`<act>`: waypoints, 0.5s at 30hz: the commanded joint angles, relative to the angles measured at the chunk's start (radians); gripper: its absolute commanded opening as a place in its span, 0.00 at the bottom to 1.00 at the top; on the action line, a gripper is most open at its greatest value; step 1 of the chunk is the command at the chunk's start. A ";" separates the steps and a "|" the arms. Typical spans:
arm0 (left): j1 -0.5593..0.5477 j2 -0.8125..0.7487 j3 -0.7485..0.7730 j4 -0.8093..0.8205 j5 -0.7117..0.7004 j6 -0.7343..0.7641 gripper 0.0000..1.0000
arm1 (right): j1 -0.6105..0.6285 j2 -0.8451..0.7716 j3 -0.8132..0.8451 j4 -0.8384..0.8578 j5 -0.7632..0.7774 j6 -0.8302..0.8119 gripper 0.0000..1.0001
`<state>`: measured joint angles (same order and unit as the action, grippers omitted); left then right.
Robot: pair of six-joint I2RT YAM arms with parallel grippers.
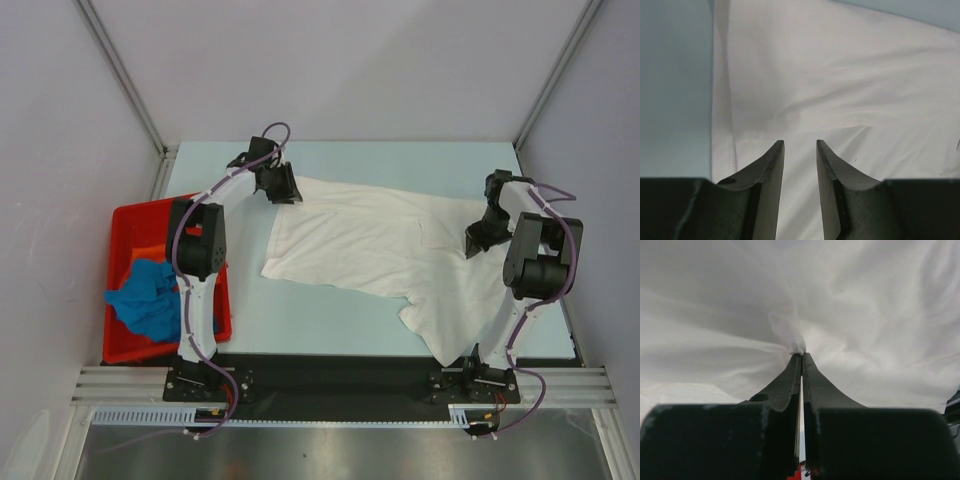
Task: Fold and stack the t-shirts
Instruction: Fold the tshirt
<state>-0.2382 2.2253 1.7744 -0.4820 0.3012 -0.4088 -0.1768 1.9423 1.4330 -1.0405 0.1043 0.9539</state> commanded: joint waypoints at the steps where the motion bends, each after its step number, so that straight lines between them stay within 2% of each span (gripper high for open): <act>1: 0.004 -0.064 -0.003 0.016 0.029 0.022 0.38 | -0.013 -0.062 -0.035 0.013 0.005 0.086 0.00; 5: 0.007 -0.061 0.000 0.017 0.035 0.021 0.38 | -0.030 -0.069 -0.062 0.019 0.046 0.059 0.04; 7: 0.008 -0.061 0.000 0.014 0.038 0.025 0.38 | -0.039 -0.077 -0.066 0.017 0.084 0.030 0.17; 8: 0.010 -0.061 0.000 0.014 0.036 0.027 0.38 | -0.041 -0.082 -0.066 0.025 0.100 -0.016 0.19; 9: 0.010 -0.062 0.000 0.014 0.035 0.028 0.38 | -0.041 -0.094 -0.065 0.026 0.136 -0.044 0.30; 11: 0.010 -0.062 0.000 0.013 0.035 0.031 0.39 | -0.035 -0.111 -0.045 0.054 0.162 -0.116 0.36; 14: 0.010 -0.061 -0.001 0.011 0.032 0.033 0.39 | -0.021 -0.132 0.001 0.080 0.216 -0.245 0.53; 15: 0.010 -0.061 0.005 0.011 0.032 0.033 0.39 | -0.027 -0.134 0.010 0.091 0.230 -0.285 0.54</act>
<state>-0.2333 2.2253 1.7744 -0.4820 0.3187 -0.4034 -0.2104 1.8713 1.3827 -0.9966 0.2283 0.8169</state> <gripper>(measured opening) 0.385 0.520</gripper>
